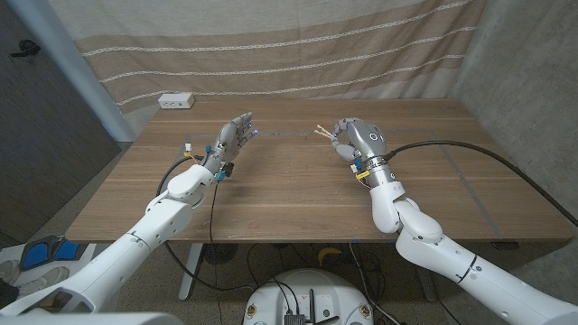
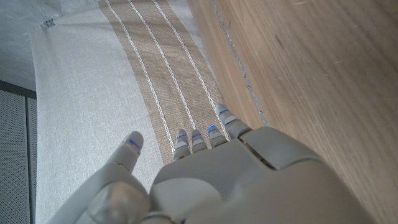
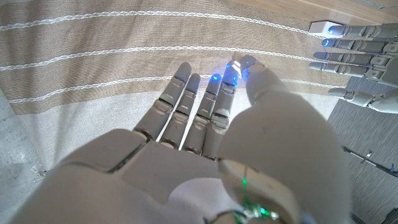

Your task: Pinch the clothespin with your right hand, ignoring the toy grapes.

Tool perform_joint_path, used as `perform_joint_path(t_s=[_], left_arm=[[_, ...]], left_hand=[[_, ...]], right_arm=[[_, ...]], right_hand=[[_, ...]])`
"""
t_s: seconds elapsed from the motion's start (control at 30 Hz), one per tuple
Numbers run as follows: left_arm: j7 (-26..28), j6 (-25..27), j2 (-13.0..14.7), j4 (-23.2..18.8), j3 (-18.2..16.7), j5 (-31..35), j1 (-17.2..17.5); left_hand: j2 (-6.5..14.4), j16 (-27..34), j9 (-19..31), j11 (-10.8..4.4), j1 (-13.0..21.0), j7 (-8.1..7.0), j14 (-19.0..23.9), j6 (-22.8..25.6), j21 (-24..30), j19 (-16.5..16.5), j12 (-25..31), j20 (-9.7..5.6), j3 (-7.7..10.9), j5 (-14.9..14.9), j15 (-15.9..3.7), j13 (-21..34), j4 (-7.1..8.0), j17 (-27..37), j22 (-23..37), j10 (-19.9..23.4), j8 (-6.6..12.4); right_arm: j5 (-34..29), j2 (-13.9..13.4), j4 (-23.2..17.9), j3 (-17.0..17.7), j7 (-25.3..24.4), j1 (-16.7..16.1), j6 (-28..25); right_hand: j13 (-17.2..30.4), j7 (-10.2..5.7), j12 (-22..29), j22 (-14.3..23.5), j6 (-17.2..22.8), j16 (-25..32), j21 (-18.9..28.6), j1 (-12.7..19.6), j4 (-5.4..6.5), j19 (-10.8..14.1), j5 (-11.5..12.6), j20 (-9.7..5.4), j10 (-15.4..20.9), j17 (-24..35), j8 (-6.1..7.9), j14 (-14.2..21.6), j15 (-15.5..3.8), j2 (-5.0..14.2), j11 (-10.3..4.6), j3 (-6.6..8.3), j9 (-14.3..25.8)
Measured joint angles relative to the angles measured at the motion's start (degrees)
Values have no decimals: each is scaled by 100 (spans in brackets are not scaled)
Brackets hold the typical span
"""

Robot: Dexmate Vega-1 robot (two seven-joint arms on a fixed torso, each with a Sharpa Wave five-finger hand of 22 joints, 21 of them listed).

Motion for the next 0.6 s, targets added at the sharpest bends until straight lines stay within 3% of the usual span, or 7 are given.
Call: perform_joint_path(t_s=[0.4, 0.47, 0.6], left_arm=[[0, 19, -28, 32, 27, 4, -54], [-13, 19, -36, 49, 34, 4, -68], [-28, 19, -44, 75, 43, 4, -91]], left_hand=[[0, 0, 0, 0, 0, 0, 0, 0, 0, 0, 0, 0, 25, 0, 0, 0, -24, 0, 0, 0, 0], [0, 0, 0, 0, 0, 0, 0, 0, 0, 0, 0, 0, 25, 0, 0, 0, -24, 0, 0, 0, 0], [0, 0, 0, 0, 0, 0, 0, 0, 0, 0, 0, 0, 25, 0, 0, 0, -24, 0, 0, 0, 0]], right_arm=[[23, -26, -60, 92, -171, -67, 258], [23, -26, -68, 110, -202, -78, 299], [17, -25, -71, 126, -235, -88, 349]], right_hand=[[47, 31, -40, 0, -31, -60, 0, -69, -47, 0, 89, 0, 0, 1, 0, 26, -26, -68, 0, 48, 0], [53, 31, -40, 1, -31, -61, 0, -69, 15, 0, 90, 0, 0, 1, 0, 26, -26, -67, 0, 111, 0], [53, 31, -40, 0, -31, -61, 0, -122, 7, 0, 90, 1, 0, 1, 0, 25, -26, -73, 0, 150, 0]])
